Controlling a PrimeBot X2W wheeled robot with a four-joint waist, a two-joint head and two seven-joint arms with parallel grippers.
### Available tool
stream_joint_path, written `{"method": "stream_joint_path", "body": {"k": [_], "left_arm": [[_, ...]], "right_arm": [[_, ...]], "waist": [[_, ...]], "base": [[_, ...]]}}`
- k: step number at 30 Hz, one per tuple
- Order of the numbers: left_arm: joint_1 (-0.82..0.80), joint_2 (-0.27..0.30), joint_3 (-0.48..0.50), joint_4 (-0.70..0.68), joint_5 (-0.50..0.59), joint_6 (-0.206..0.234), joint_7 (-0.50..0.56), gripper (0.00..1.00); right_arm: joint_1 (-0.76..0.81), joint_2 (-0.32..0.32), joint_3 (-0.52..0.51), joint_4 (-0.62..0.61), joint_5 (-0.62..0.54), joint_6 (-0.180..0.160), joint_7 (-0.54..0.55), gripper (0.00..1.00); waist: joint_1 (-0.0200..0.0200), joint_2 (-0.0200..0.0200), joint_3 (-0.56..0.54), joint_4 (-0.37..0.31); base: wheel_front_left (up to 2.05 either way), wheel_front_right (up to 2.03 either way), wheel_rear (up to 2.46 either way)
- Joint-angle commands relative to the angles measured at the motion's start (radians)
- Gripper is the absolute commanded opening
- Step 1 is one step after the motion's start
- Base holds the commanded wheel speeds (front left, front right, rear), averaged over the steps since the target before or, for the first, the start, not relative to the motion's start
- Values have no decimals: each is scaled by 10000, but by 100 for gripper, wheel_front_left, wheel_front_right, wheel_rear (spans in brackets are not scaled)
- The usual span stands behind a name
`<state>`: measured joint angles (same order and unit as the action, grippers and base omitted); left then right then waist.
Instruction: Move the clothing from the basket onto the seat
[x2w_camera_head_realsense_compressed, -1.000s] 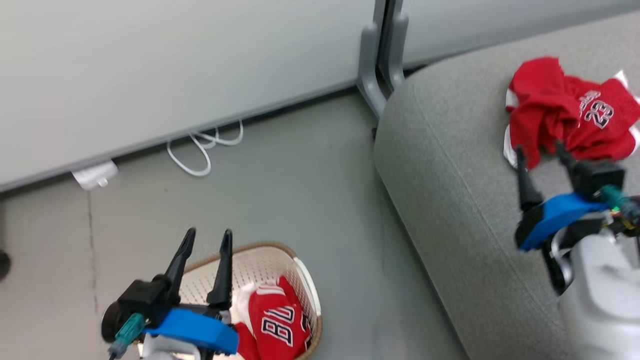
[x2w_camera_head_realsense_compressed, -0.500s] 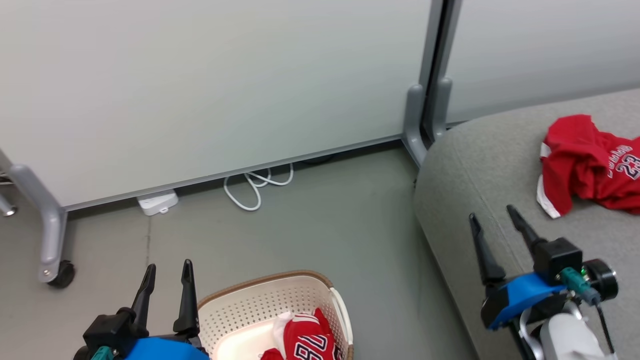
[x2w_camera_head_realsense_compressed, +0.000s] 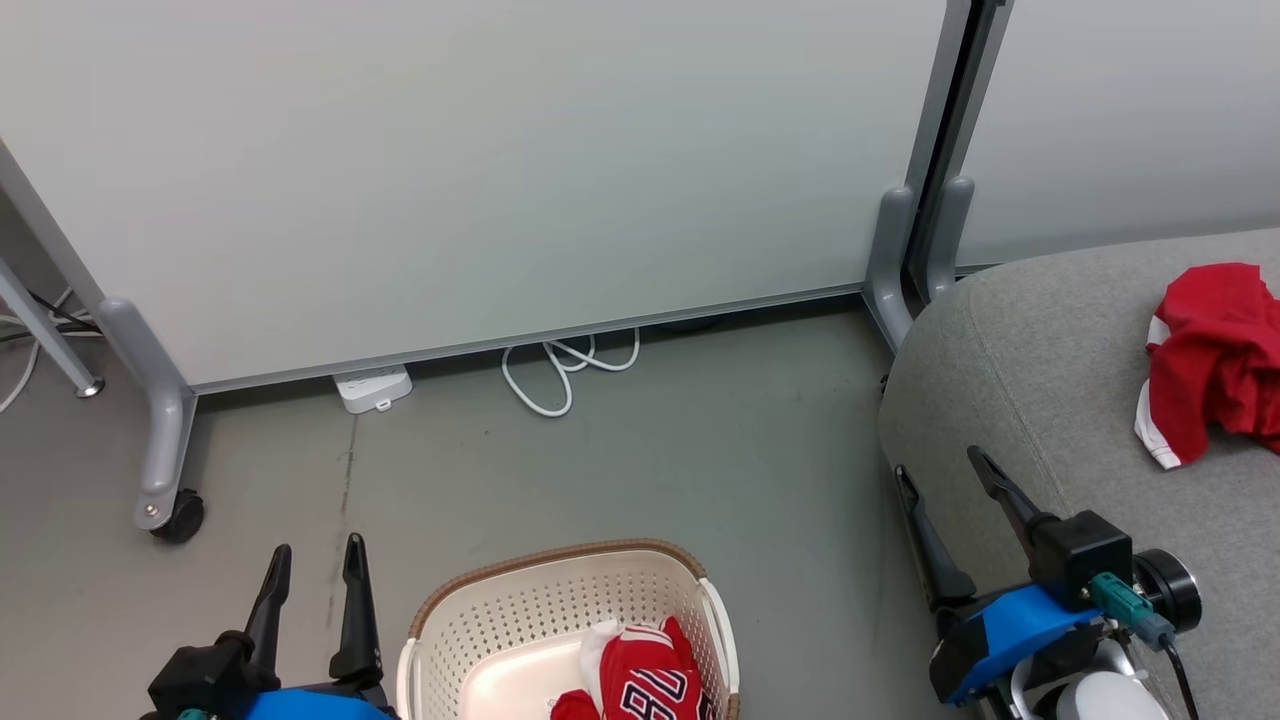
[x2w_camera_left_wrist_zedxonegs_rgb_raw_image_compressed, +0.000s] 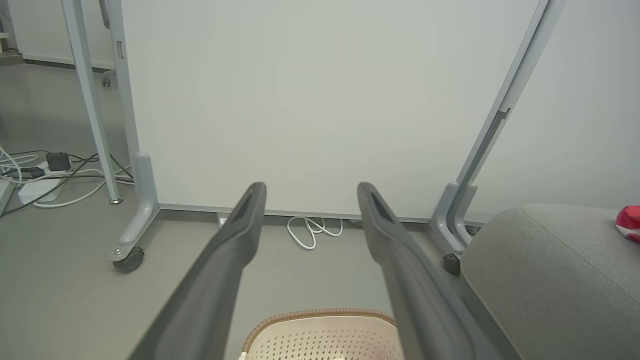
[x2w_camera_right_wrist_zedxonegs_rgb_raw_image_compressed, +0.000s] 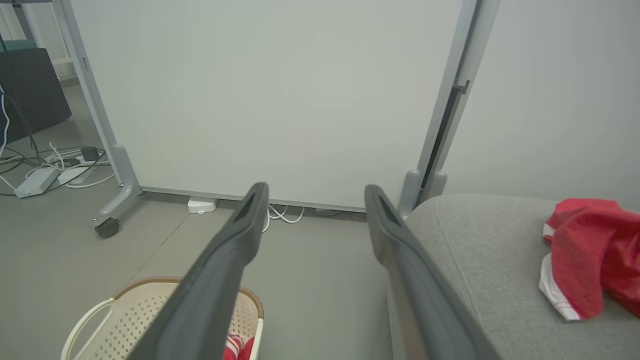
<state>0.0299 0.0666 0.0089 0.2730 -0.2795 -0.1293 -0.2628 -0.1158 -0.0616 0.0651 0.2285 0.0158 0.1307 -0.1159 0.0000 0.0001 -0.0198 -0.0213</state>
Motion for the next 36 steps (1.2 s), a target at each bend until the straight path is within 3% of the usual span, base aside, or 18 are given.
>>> {"method": "stream_joint_path", "body": {"k": [1, 10, 17, 28, 36], "left_arm": [[93, 35, 21, -39, 64, -14, -30, 100], [48, 5, -50, -49, 71, -14, -30, 100], [-476, 158, -510, 72, 63, -14, -30, 100], [-2787, 813, -1684, 911, -198, -14, -28, 100], [-4649, 1523, -2749, 2302, -675, -13, -30, 100]], "right_arm": [[118, 48, 19, -124, -42, 1, 31, 100], [215, 88, -19, -412, -61, 1, 131, 100], [-279, 96, 32, -733, -85, 1, 160, 100], [-2223, -89, 275, -1768, -239, 1, 128, 100], [-3731, 31, 833, -2259, -208, 1, -162, 100]], "waist": [[0, -1, 30, 9], [0, -1, 219, -50], [0, -1, 994, -149], [0, -1, 4550, -646], [0, -1, 6981, -1504]], "base": [[0, 0, 0], [0, 0, 0], [0, 0, 0], [0, 0, 0], [0, 0, 0]]}}
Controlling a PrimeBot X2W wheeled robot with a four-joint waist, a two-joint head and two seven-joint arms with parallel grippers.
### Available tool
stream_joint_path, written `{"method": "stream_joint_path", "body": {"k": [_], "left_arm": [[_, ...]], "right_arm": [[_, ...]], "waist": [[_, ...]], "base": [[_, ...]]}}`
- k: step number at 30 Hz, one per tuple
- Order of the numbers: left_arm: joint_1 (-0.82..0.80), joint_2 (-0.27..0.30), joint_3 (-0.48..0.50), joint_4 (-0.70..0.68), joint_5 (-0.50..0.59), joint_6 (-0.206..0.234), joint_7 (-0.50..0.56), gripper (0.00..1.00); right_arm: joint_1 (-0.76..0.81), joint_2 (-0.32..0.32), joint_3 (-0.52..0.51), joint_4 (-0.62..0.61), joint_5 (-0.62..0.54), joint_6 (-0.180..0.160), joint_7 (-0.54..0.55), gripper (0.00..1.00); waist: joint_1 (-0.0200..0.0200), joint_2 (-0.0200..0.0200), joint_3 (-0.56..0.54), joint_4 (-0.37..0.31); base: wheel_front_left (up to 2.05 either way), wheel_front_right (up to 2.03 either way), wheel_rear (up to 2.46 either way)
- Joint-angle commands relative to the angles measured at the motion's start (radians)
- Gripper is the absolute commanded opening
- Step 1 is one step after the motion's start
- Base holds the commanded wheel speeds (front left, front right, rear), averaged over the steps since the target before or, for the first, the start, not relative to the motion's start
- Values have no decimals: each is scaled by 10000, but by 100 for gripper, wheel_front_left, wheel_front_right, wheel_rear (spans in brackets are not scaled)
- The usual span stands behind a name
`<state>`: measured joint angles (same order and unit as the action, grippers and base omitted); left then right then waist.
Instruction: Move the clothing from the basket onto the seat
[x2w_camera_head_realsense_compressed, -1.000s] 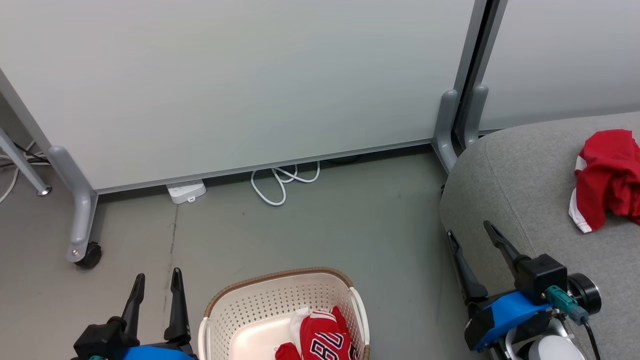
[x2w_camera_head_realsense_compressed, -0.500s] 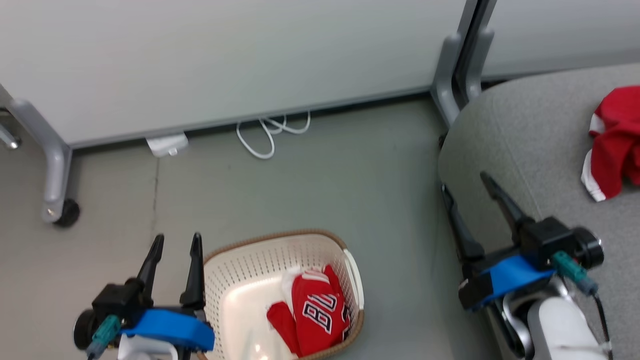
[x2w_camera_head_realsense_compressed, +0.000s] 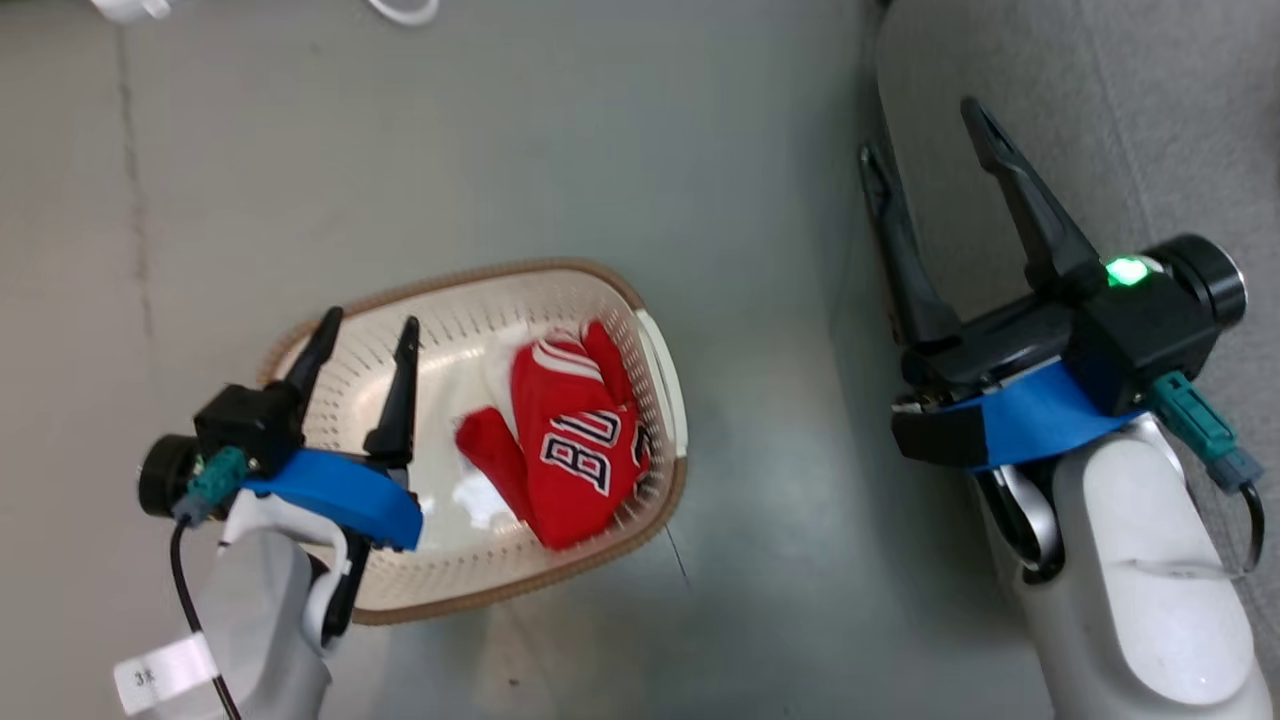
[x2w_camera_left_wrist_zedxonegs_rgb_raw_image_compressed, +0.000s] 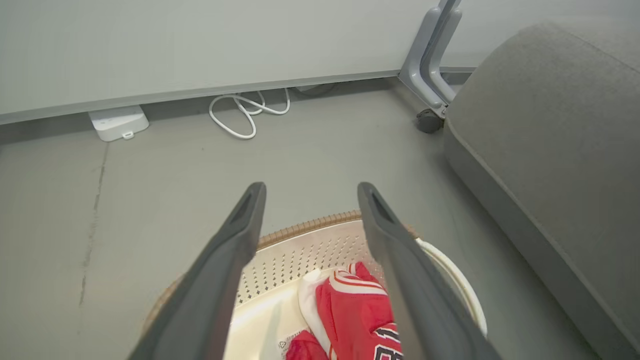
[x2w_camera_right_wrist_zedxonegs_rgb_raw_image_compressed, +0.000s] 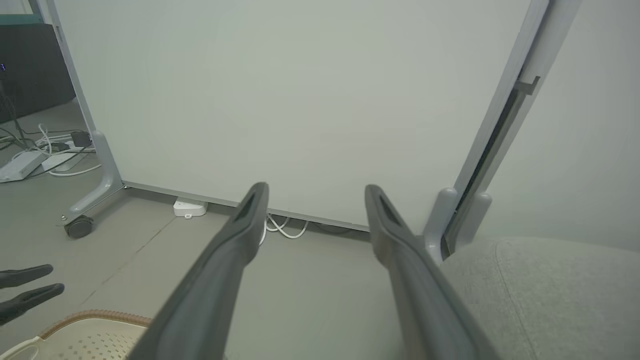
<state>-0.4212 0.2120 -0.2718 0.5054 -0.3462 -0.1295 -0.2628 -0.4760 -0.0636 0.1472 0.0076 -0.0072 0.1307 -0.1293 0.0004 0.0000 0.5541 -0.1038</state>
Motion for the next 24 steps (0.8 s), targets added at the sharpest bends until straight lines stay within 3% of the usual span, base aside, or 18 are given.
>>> {"method": "stream_joint_path", "body": {"k": [1, 11, 17, 24], "left_arm": [[-327, 133, -63, 146, -75, -11, -30, 100], [-1996, 875, -1223, 2019, -874, -9, 10, 100], [-2440, 1203, -1625, 2923, -1588, -9, 302, 100], [-2634, 1275, -2249, 3736, -2395, -9, 1112, 100]], "right_arm": [[-253, 70, 96, -26, 67, 1, -114, 100], [-1154, 149, 998, 335, 965, 1, -870, 100], [-1436, 144, 1418, 632, 1512, 1, -1206, 100], [-1380, 142, 1530, 836, 1803, 1, -1339, 100]], "waist": [[-4, 0, 1459, -792], [-4, 0, 3382, -2026], [-4, 0, 3894, -2537], [-4, 0, 3950, -2675]], "base": [[0, 0, 0], [0, 0, 0], [0, 0, 0], [0, 0, 0]]}}
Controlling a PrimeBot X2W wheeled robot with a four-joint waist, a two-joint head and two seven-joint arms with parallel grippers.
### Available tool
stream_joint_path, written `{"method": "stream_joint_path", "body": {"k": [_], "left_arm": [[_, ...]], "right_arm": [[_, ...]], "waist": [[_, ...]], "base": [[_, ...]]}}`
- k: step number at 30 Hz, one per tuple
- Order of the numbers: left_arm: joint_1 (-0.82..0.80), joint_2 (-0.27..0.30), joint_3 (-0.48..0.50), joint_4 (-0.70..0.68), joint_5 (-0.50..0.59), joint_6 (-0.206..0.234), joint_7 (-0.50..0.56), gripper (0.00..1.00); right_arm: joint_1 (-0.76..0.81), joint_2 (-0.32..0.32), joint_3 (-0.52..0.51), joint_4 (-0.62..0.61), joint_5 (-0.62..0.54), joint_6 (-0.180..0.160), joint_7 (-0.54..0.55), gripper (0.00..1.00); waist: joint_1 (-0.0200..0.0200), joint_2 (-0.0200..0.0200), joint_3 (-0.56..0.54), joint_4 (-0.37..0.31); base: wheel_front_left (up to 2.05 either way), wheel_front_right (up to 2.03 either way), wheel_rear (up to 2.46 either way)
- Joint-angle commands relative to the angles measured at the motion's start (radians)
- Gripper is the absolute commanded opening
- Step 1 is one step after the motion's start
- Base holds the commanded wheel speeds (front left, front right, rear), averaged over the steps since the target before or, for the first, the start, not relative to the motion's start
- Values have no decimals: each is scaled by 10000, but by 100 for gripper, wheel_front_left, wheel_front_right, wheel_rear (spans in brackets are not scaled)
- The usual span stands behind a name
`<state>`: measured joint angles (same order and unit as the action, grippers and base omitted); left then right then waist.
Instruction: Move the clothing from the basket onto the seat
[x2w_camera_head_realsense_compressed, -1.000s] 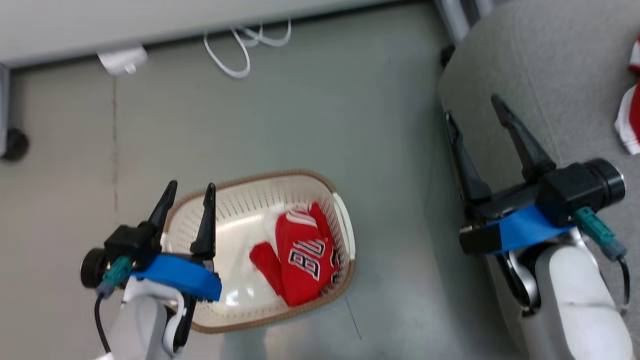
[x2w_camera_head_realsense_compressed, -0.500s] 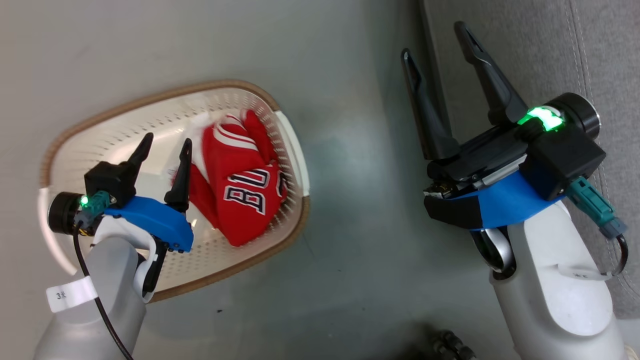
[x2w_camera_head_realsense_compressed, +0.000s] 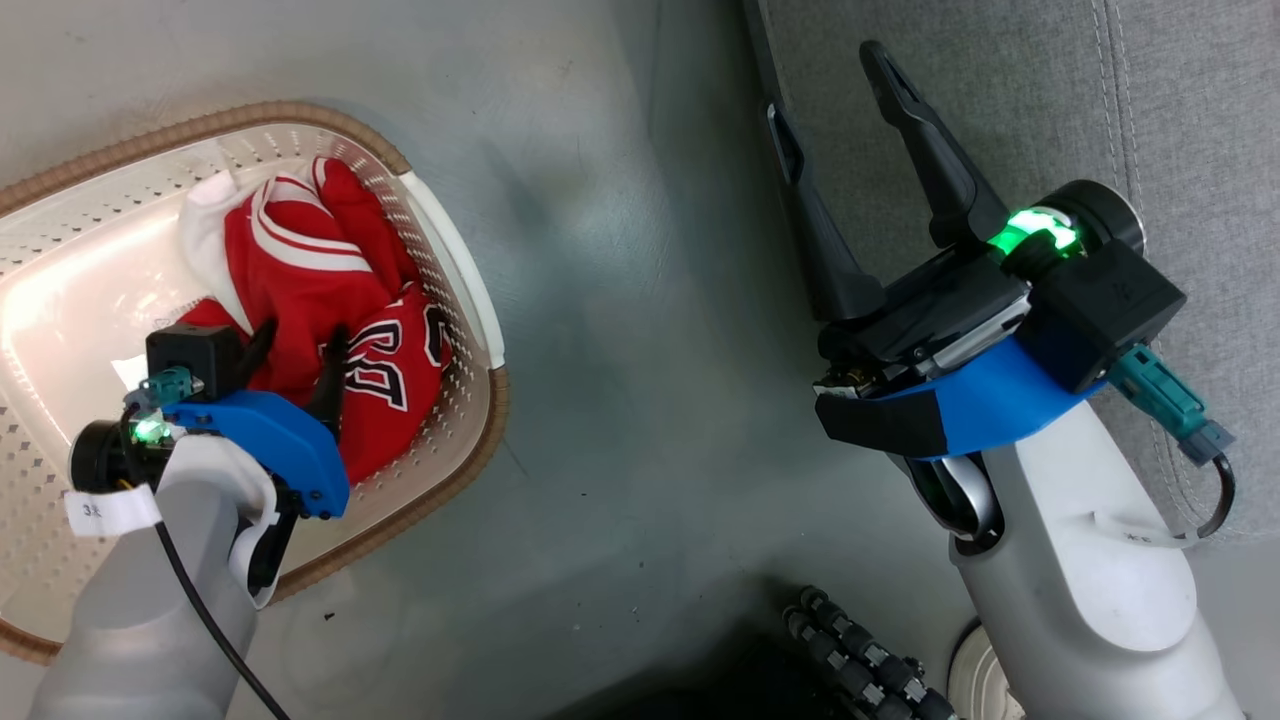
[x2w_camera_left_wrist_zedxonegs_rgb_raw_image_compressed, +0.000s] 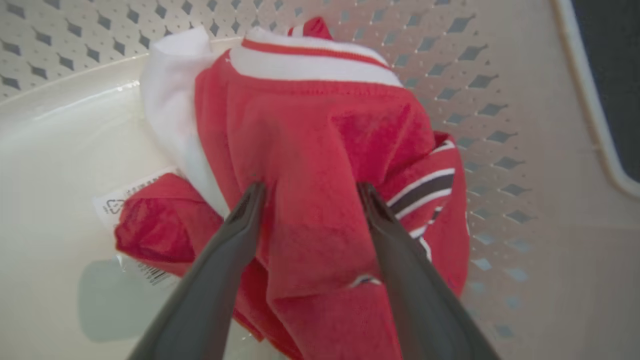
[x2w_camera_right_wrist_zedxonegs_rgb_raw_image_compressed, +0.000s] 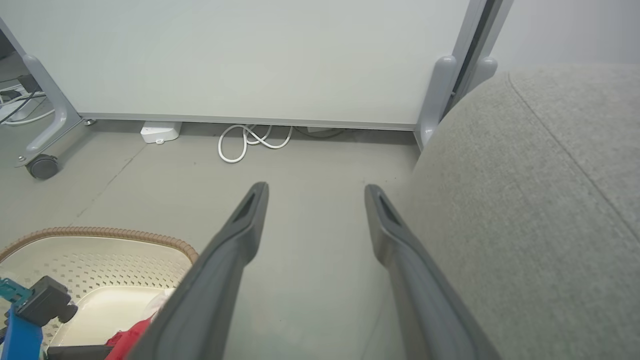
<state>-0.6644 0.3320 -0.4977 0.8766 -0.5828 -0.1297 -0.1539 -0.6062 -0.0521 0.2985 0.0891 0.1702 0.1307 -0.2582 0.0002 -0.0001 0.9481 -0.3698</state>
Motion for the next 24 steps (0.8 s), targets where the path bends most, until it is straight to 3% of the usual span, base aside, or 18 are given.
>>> {"method": "stream_joint_path", "body": {"k": [1, 3, 4, 5, 6, 20, 24], "left_arm": [[-231, 62, -38, 149, -142, -8, 188, 100], [-259, 6, -171, 335, -434, -8, 577, 100], [-274, 3, -240, 383, -521, -8, 733, 65], [-311, 41, -342, 387, -568, -8, 826, 40], [-357, 89, -423, 378, -642, -8, 862, 0], [-520, 266, -1064, 520, -1499, -8, 516, 0], [-342, -61, -1263, 649, -1694, -8, 227, 0]], "right_arm": [[-56, 27, 22, 23, 87, 1, -64, 100], [-20, 28, 38, 50, 139, 1, -71, 100], [-10, 28, 39, 62, 173, 1, -78, 100], [3, 26, 32, 68, 196, 1, -81, 100], [13, 26, 28, 39, 201, 1, -84, 100], [-214, 27, 125, 128, 268, 1, -83, 100], [-115, 21, 16, 550, -16, 1, -82, 100]], "waist": [[-2, 1, 8, -26], [-2, 1, 5, -50], [-2, 1, 3, -60], [-2, 1, -1, -67], [-2, 1, -5, -69], [-2, 1, -202, -82], [-2, 1, -829, 193]], "base": [[0, 0, 0], [0, 0, 0], [0, 0, 0], [0, 0, 0], [0, 0, 0], [0, 0, 0], [0, 0, 0]]}}
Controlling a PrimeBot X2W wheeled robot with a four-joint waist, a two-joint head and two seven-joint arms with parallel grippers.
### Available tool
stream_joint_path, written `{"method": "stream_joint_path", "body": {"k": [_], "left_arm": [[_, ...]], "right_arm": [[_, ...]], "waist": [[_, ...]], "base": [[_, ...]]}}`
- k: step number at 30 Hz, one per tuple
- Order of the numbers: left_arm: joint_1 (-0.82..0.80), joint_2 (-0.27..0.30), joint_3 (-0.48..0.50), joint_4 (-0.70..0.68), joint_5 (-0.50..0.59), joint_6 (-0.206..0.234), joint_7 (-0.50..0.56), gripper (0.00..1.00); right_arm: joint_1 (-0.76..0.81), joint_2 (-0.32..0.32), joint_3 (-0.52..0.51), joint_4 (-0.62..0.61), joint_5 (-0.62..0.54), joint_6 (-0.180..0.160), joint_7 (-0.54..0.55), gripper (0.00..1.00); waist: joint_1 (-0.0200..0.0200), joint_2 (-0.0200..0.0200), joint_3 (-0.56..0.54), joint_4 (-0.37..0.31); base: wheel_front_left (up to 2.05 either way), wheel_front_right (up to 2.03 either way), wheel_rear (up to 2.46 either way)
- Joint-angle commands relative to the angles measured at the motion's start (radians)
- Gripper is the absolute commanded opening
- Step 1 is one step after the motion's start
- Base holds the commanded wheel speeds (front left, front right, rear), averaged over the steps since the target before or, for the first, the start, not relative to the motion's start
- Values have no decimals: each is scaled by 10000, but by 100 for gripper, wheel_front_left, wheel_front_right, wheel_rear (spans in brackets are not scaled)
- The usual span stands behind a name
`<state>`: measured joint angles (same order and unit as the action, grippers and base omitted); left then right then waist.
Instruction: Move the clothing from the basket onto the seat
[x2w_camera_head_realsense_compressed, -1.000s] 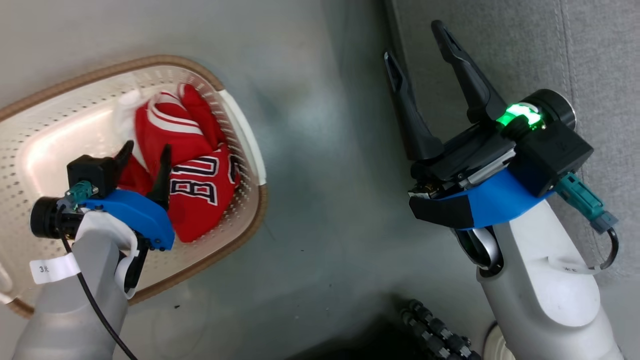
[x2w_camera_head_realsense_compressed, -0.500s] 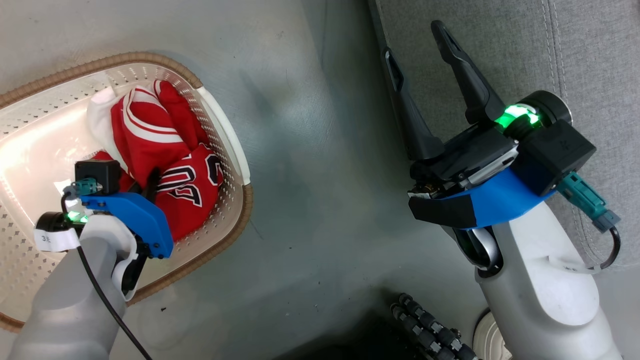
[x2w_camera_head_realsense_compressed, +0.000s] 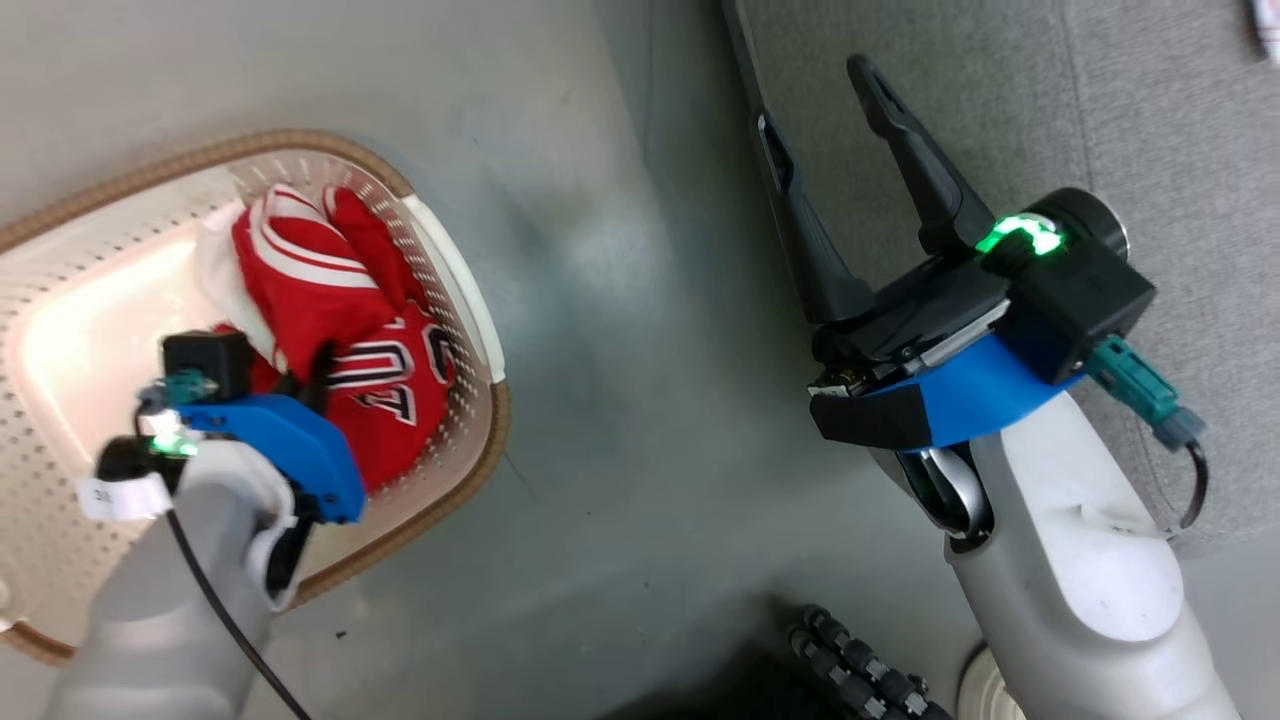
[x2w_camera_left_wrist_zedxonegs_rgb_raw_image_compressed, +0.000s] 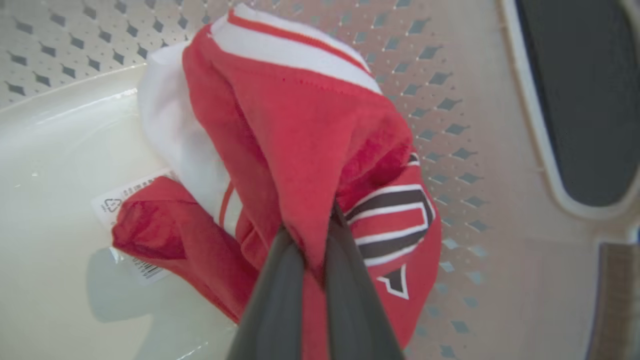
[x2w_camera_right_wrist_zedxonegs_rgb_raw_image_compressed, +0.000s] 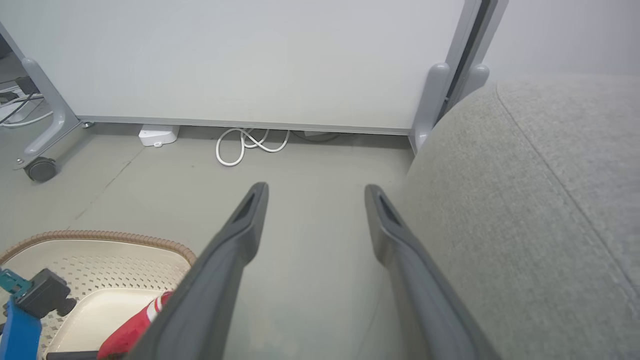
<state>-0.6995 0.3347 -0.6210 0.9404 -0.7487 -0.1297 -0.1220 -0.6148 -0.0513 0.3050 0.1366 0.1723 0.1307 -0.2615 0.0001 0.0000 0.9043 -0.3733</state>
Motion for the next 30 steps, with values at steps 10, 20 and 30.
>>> {"method": "stream_joint_path", "body": {"k": [10, 20, 30], "left_arm": [[894, -882, -1304, 107, -382, -8, -791, 0], [1476, -1159, -2979, -986, -988, -8, -1328, 0], [750, -1051, -3893, -2048, -1213, -8, -1437, 0]], "right_arm": [[895, 0, -99, 1603, -507, 1, -45, 100], [2279, -5, -148, 2504, -699, 1, 435, 100], [3247, -5, 148, 2395, -408, 1, 908, 100]], "waist": [[-1, 0, -3615, 1408], [-1, 0, -6999, 2739], [-1, 0, -8403, 3200]], "base": [[0, 0, 0], [0, 0, 0], [0, 0, 0]]}}
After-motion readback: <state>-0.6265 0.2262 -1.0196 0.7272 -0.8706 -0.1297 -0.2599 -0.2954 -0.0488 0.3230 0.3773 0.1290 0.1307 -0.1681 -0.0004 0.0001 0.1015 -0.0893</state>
